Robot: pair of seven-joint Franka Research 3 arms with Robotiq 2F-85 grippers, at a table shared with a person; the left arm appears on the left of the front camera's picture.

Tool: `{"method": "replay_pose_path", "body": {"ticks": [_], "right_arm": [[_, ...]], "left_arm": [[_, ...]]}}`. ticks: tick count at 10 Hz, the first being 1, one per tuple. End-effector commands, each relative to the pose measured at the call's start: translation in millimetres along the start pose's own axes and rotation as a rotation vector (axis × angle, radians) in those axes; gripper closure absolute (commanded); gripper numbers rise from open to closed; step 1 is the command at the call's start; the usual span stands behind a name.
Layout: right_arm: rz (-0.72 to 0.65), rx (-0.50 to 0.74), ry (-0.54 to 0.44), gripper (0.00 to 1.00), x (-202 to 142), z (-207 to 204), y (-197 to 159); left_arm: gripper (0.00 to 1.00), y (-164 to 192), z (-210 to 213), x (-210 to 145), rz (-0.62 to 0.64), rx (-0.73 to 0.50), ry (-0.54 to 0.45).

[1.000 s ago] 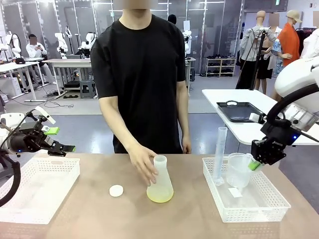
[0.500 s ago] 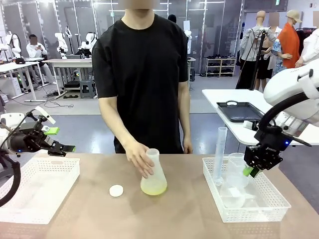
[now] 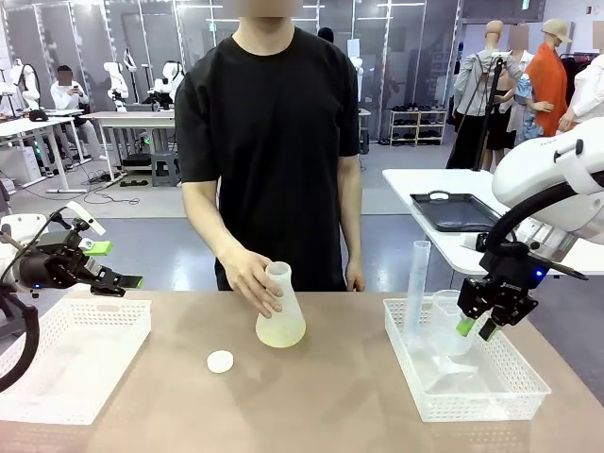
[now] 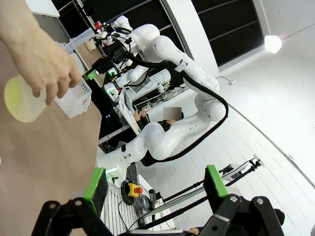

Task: Prepare the solutions needed for the experiment.
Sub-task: Once the solution is in the Big flask , pick up the Plastic Funnel and place it back into the right Organizing basket, then when the human places the Big flask in the center of the table, pick up the Big flask and place it in the left Organizing basket.

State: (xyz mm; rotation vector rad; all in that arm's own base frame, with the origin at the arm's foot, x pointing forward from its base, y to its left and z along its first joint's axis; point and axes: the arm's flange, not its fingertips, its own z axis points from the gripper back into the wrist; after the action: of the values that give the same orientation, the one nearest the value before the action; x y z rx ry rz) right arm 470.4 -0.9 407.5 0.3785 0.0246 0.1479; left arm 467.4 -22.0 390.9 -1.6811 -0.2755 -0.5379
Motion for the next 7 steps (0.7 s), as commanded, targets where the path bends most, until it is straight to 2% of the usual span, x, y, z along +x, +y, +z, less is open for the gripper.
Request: {"method": "replay_pose_path", "body": {"ticks": [1, 7], "right_arm": [[0.016, 0.022, -0.006, 0.5, -1.4, 3.1, 1.8], [0.016, 0.022, -0.006, 0.5, -1.4, 3.1, 1.8]], "left_arm": [[0.0, -1.1, -0.4, 0.9, -0.004, -0.001, -0.002], [0.0, -1.1, -0.4, 0.9, -0.004, -0.001, -0.002]]}}
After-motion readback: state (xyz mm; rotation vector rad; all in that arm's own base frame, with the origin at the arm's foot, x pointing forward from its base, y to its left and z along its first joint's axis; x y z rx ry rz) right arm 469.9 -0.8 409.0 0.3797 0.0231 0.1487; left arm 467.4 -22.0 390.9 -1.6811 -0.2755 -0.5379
